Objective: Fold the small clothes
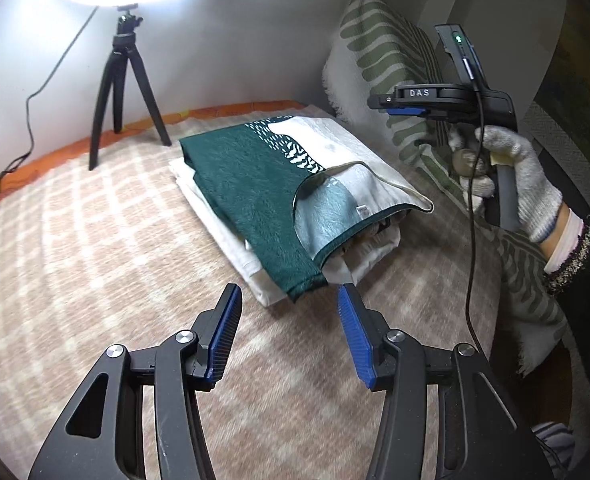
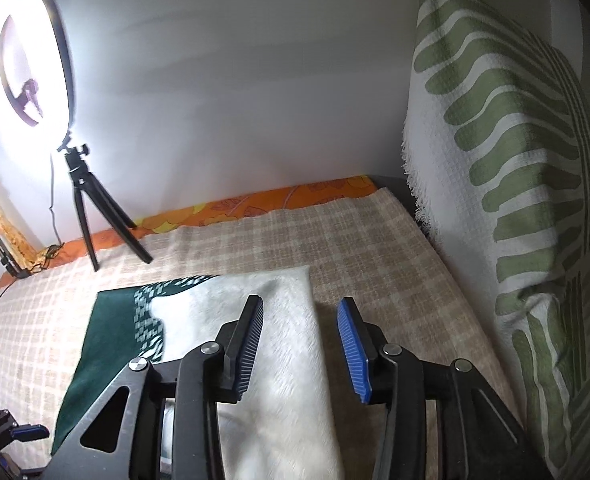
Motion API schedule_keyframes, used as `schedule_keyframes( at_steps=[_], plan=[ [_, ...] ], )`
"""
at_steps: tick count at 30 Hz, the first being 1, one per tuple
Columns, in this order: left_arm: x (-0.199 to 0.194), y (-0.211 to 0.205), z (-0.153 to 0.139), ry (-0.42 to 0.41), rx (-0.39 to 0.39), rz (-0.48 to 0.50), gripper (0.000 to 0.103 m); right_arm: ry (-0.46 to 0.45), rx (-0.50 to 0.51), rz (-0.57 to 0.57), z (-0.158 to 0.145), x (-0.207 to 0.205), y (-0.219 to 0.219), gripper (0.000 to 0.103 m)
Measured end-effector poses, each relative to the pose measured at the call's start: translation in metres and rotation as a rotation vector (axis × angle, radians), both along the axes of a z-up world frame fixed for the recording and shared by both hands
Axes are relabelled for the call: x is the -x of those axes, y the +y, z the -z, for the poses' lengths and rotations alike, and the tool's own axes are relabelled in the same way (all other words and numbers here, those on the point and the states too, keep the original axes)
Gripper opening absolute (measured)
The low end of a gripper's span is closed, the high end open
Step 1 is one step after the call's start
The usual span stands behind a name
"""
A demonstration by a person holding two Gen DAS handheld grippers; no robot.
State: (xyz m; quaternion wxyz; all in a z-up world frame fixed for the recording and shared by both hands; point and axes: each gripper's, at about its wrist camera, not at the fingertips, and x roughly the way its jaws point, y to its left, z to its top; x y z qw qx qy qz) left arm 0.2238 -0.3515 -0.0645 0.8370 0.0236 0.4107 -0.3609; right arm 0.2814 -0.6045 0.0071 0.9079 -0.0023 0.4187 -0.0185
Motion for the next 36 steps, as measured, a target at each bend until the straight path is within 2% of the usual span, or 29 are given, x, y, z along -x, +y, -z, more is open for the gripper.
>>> schedule_keyframes(
  at_steps=[3,5,9,12,19,25,29,36],
  plan=[
    [0.01,0.008,-0.011,-0.015,0.009,-0.015,0.052,-0.019,0.003,-0.007,-0.011,0.019,0.01,0.048],
    [0.019,0.014,-0.021,-0.037,0.013,-0.029,0.057,-0.042,0.002,-0.005,-0.018,0.032,0.016,0.063],
    [0.037,0.026,-0.038,-0.077,0.017,-0.044,0.061,-0.075,0.005,-0.016,-0.034,0.06,0.035,0.064],
    [0.05,0.035,-0.049,-0.102,0.019,-0.054,0.065,-0.099,0.002,-0.03,-0.045,0.081,0.051,0.069],
    [0.081,0.057,-0.069,-0.157,0.036,-0.087,0.08,-0.13,0.018,-0.059,-0.061,0.127,0.09,0.071],
    [0.102,0.071,-0.076,-0.193,0.038,-0.101,0.08,-0.142,0.034,-0.058,-0.064,0.163,0.117,0.073],
    [0.115,0.08,-0.079,-0.213,0.034,-0.105,0.081,-0.165,0.055,-0.04,-0.063,0.188,0.135,0.084],
    [0.129,0.093,-0.082,-0.225,0.028,-0.12,0.081,-0.182,0.049,-0.014,-0.057,0.222,0.154,0.084]
  ],
)
